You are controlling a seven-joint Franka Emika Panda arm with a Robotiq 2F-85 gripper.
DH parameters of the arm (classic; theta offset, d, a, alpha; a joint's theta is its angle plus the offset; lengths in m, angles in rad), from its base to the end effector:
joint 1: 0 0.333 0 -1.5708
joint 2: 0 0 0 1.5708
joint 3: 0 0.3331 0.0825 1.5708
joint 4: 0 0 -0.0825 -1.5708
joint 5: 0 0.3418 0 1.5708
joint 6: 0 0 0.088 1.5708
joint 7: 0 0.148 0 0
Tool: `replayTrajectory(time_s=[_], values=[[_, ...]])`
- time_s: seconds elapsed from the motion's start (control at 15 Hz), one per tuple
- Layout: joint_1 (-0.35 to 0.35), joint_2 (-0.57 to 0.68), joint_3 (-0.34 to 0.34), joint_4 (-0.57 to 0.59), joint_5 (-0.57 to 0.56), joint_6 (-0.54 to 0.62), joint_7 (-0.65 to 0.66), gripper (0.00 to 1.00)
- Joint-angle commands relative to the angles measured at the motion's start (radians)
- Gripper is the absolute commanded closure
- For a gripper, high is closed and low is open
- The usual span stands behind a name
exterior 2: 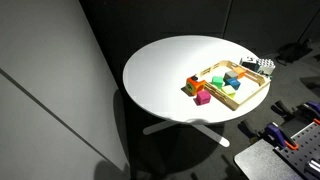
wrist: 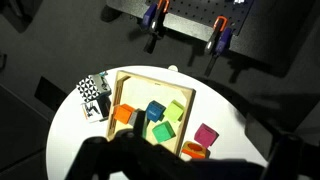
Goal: Put the orange toy block in the box
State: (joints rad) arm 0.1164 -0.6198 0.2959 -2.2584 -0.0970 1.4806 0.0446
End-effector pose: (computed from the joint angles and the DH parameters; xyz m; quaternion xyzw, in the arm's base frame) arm 0.2625 0.1214 0.5454 0.9761 0.1473 -0.0604 0.1480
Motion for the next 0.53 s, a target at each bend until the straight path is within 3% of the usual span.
replayTrajectory(time_s=[0.0, 0.47], values=[[0.033, 0.008, -0.024, 0.004, -0.012, -0.004, 0.016, 0.00], [0.028, 0.026, -0.033, -0.002, -0.020, 0.019, 0.022, 0.00]])
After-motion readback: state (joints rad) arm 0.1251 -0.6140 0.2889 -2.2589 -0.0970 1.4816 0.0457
